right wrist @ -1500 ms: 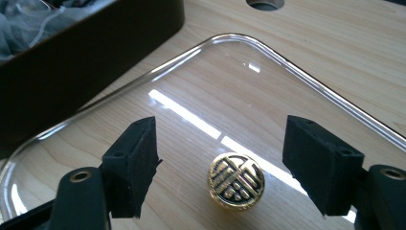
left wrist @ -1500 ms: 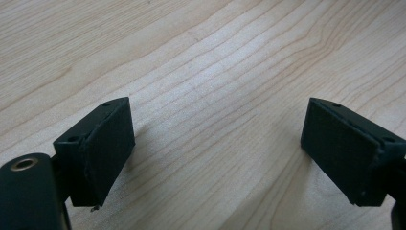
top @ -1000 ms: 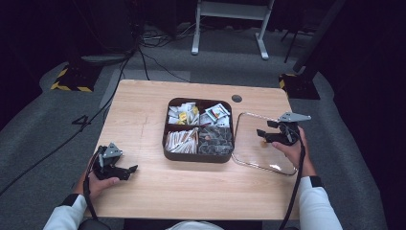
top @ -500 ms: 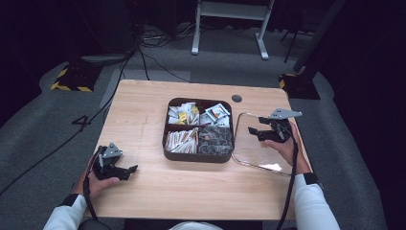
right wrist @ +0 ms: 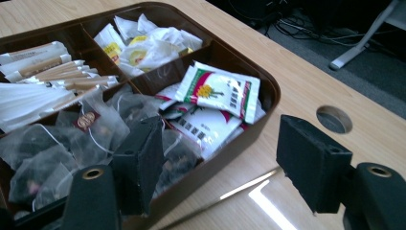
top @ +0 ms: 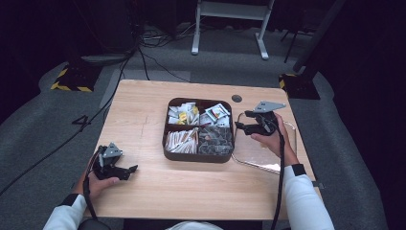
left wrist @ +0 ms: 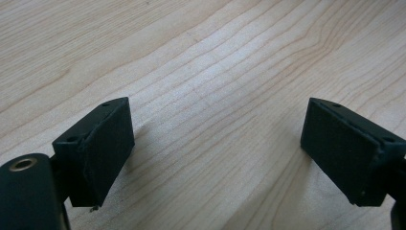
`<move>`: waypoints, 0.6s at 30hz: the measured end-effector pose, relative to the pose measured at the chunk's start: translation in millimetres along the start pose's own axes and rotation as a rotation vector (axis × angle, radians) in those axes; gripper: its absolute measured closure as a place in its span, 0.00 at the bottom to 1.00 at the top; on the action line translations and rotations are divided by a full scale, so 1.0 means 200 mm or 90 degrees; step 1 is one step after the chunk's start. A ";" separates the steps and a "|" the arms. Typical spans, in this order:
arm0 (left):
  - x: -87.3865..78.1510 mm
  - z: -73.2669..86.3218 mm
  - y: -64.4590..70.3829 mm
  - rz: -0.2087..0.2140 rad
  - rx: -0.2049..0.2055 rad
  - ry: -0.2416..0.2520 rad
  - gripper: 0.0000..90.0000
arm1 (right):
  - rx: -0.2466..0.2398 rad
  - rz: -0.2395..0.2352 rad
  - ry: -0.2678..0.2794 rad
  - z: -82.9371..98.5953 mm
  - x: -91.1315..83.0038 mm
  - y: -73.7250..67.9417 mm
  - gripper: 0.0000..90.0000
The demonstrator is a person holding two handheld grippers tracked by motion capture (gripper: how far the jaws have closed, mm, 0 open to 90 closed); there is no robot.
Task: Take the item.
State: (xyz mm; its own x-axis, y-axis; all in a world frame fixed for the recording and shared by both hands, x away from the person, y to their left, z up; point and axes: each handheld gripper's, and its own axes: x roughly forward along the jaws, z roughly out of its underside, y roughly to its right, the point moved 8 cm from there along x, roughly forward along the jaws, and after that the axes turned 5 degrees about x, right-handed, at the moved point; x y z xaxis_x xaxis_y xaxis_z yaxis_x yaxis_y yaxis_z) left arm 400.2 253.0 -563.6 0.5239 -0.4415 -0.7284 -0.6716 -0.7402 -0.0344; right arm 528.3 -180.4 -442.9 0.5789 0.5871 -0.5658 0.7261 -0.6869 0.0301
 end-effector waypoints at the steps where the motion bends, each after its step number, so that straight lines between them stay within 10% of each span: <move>1: 0.00 0.00 0.00 0.000 0.000 0.000 0.13 | -0.003 -0.002 0.001 -0.02 0.01 -0.01 0.38; 18: 0.00 0.00 0.00 0.000 -0.001 0.000 0.13 | -0.040 -0.022 -0.041 -0.14 0.25 -0.12 0.39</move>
State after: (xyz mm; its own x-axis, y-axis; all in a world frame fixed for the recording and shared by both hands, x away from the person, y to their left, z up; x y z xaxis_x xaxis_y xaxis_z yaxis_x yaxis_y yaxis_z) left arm 400.1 252.9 -563.6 0.5238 -0.4416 -0.7285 -0.6711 -0.7406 -0.0337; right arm 549.3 -122.8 -448.5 0.5298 0.5801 -0.6187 0.7682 -0.6373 0.0602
